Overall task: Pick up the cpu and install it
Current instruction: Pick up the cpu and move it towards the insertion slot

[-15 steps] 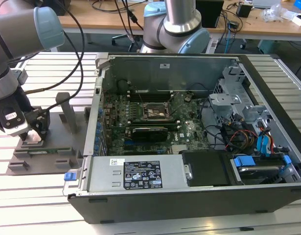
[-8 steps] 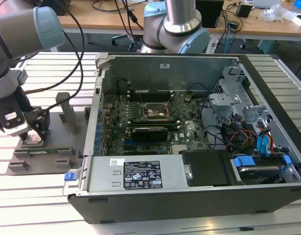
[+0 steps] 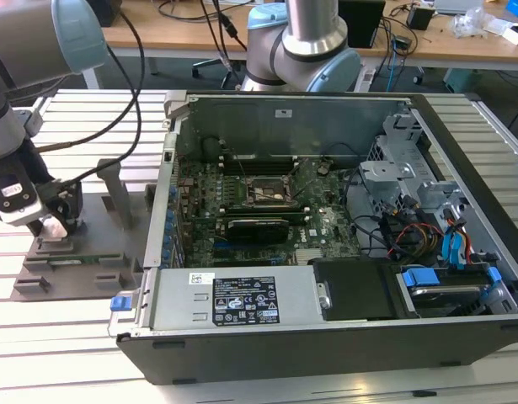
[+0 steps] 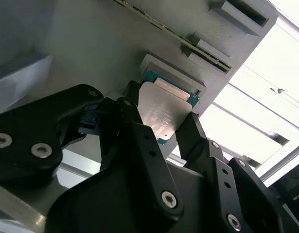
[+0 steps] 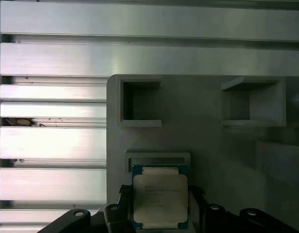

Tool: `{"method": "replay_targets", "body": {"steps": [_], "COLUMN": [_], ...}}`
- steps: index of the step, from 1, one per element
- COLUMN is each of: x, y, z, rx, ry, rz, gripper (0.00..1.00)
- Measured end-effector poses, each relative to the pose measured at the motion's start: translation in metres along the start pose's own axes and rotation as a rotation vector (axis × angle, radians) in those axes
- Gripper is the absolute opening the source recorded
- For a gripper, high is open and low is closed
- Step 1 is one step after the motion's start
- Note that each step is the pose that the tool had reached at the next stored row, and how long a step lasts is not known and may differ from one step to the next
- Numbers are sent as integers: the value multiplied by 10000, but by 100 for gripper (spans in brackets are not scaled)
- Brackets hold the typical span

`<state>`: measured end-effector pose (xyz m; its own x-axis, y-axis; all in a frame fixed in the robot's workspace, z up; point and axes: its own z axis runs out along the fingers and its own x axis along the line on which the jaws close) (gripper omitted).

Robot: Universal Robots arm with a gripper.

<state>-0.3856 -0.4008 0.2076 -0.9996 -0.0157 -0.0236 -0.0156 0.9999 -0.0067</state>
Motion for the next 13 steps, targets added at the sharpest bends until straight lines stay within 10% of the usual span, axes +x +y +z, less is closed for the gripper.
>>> {"method": "replay_targets", "body": {"steps": [13], "x": [-6], "y": [2], "z": [-246], "rx": [0], "ry": [0], "rz": [0], "gripper": [55]}}
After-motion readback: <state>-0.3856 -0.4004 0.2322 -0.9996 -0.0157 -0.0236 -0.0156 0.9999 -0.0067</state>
